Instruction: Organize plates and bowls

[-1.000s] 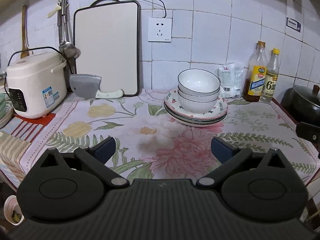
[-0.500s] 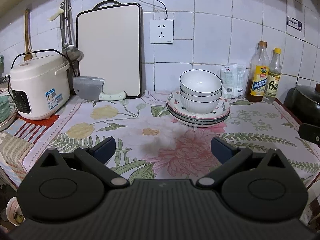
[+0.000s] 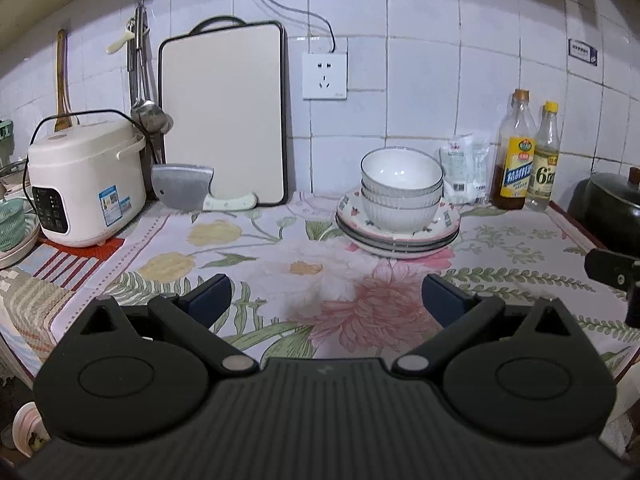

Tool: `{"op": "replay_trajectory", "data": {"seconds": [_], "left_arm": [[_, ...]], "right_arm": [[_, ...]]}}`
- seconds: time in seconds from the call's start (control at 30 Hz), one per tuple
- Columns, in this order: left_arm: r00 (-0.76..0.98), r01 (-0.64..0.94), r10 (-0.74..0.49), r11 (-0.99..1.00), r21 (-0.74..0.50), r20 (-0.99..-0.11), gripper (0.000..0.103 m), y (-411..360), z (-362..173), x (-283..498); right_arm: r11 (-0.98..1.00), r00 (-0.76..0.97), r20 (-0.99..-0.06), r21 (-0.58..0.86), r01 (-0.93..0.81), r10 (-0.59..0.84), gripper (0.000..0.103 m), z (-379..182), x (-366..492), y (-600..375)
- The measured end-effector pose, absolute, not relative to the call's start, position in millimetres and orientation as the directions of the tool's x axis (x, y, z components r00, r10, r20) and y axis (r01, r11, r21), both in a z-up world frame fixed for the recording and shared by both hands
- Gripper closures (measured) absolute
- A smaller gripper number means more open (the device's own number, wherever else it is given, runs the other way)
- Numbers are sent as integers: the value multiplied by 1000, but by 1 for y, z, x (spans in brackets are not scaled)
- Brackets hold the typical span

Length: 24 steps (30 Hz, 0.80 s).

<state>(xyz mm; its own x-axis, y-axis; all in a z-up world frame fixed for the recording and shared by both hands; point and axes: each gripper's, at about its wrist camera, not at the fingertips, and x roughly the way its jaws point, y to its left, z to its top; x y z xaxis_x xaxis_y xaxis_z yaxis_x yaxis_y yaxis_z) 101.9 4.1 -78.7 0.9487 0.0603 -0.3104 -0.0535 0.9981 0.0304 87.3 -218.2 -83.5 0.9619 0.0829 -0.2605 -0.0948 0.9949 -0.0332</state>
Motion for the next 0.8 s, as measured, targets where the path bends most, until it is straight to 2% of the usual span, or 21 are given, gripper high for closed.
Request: {"op": "replay_trajectory", "data": {"seconds": [0.8], "left_arm": [[949, -35, 45, 999, 37, -311, 0, 3, -84, 92]], "right_arm": [[998, 968, -246, -33, -62, 52, 0, -84, 75, -223]]}}
